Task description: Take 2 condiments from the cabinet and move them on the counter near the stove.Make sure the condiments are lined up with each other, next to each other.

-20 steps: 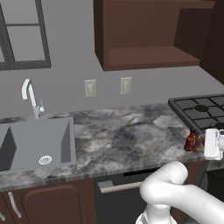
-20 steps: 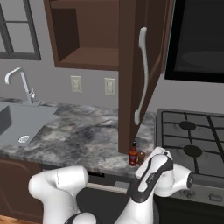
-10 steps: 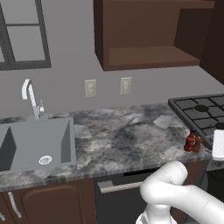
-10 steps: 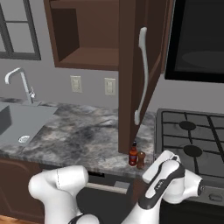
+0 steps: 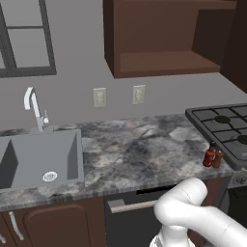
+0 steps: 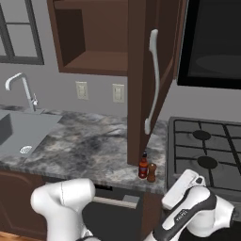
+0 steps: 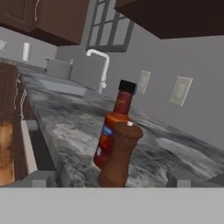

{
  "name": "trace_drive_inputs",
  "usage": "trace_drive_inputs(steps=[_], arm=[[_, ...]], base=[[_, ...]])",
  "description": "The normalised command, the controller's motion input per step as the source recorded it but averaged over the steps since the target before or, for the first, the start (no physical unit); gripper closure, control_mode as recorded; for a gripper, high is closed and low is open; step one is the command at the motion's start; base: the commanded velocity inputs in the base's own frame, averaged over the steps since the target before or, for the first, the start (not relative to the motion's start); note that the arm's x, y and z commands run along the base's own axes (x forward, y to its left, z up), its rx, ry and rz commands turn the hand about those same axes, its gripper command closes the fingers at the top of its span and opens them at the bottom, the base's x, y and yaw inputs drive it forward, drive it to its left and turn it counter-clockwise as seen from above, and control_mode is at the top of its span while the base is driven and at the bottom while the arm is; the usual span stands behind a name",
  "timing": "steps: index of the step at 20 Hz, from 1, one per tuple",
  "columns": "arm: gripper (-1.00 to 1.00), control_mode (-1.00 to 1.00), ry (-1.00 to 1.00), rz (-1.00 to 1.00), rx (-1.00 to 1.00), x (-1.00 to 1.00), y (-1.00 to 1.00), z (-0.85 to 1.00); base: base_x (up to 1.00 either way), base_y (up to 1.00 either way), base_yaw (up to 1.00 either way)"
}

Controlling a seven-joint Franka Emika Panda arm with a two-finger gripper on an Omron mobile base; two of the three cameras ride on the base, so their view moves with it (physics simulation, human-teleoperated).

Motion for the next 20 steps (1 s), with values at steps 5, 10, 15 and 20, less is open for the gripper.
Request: trace_drive_inputs(steps=[5, 10, 15, 20], arm=[[-1.0, -1.0, -0.01, 0.0, 0.0, -0.47, 0.06, 0.32], [-1.0, -1.0, -0.05, 0.0, 0.0, -0.4, 0.28, 0.35], [-1.0, -1.0, -0.11, -0.01, 0.0, -0.27, 0.45, 0.23], [-1.0, -1.0, -0.16, -0.06, 0.01, -0.15, 0.54, 0.16]], base=[[0.0, 0.0, 0.0], [0.0, 0.0, 0.0], [0.0, 0.0, 0.0], [0.0, 0.0, 0.0]])
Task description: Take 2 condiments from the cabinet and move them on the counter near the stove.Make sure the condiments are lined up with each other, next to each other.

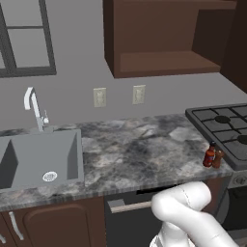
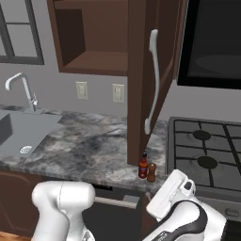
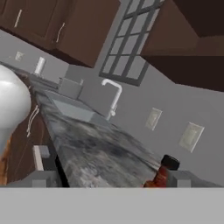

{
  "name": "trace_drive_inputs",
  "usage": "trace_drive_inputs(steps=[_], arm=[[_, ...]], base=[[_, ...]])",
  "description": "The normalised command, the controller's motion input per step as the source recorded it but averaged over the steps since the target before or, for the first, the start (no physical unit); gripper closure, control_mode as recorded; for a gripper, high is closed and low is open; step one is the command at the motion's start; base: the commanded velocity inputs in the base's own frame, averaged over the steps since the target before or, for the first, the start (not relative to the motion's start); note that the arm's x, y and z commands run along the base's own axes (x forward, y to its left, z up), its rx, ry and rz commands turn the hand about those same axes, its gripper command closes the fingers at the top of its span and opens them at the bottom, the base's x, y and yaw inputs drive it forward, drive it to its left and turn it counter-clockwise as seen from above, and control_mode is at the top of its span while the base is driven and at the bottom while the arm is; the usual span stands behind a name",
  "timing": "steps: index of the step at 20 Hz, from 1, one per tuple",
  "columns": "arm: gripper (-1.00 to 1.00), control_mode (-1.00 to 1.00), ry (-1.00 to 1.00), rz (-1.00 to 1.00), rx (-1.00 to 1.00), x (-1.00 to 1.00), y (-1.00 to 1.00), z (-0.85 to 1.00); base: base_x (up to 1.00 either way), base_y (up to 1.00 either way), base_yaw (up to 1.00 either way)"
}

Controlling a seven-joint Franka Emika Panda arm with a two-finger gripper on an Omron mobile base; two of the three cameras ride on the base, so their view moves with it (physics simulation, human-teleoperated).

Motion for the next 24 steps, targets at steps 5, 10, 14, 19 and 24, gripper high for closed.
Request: trace_drive_inputs(steps=[5, 10, 14, 19, 24], arm=[[-1.0, -1.0, -0.09, -0.11, 0.01, -0.18, 0.45, 0.39], [-1.0, -1.0, 0.0, -0.12, 0.0, -0.32, 0.34, 0.53], [-1.0, -1.0, 0.0, -0.11, 0.0, -0.21, 0.31, 0.66], [-1.0, -1.0, 0.0, -0.07, 0.0, -0.06, 0.47, 0.55], [-1.0, -1.0, 0.0, -0.07, 0.0, -0.1, 0.56, 0.35]], base=[[0.0, 0.0, 0.0], [0.0, 0.0, 0.0], [0.0, 0.0, 0.0], [0.0, 0.0, 0.0], [0.0, 0.0, 0.0]])
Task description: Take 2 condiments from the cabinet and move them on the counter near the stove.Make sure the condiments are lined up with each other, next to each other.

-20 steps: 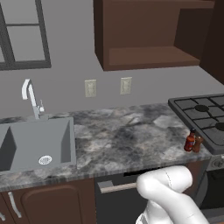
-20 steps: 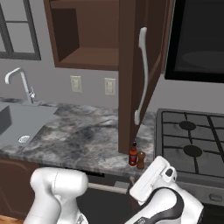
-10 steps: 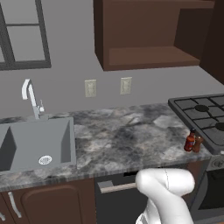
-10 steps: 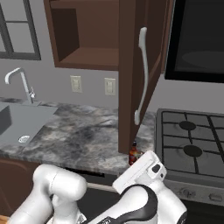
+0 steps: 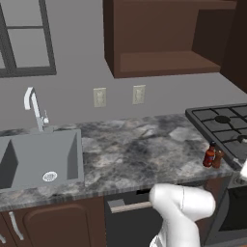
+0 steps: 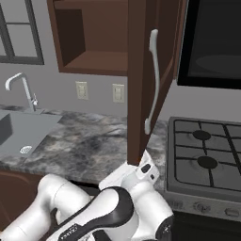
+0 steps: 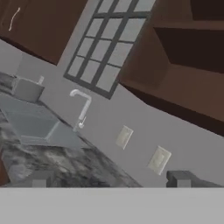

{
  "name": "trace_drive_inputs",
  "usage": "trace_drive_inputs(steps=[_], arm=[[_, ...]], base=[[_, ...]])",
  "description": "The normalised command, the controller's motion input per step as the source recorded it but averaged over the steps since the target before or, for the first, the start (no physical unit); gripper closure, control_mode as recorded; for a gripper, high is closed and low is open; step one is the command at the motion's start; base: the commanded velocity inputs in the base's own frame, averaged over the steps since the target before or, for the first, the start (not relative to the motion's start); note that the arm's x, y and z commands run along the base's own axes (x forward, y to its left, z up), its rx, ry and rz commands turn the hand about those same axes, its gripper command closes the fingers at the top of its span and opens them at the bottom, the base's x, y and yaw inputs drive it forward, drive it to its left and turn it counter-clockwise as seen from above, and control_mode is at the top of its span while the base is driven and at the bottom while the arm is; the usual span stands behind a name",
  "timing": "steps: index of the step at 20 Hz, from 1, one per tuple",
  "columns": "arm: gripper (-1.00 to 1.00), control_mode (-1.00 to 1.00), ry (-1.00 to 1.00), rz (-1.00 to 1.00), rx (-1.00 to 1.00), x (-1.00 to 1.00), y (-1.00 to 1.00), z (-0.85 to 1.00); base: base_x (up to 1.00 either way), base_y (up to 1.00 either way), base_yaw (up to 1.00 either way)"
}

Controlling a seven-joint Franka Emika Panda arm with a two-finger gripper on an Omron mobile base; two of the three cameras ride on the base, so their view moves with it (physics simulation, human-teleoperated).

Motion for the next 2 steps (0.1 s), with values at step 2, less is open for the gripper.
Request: trace_drive_inputs(steps=[2], arm=[[-1.0, -1.0, 0.0, -0.08, 0.0, -0.1, 0.58, 0.34]], base=[[0.0, 0.0, 0.0]])
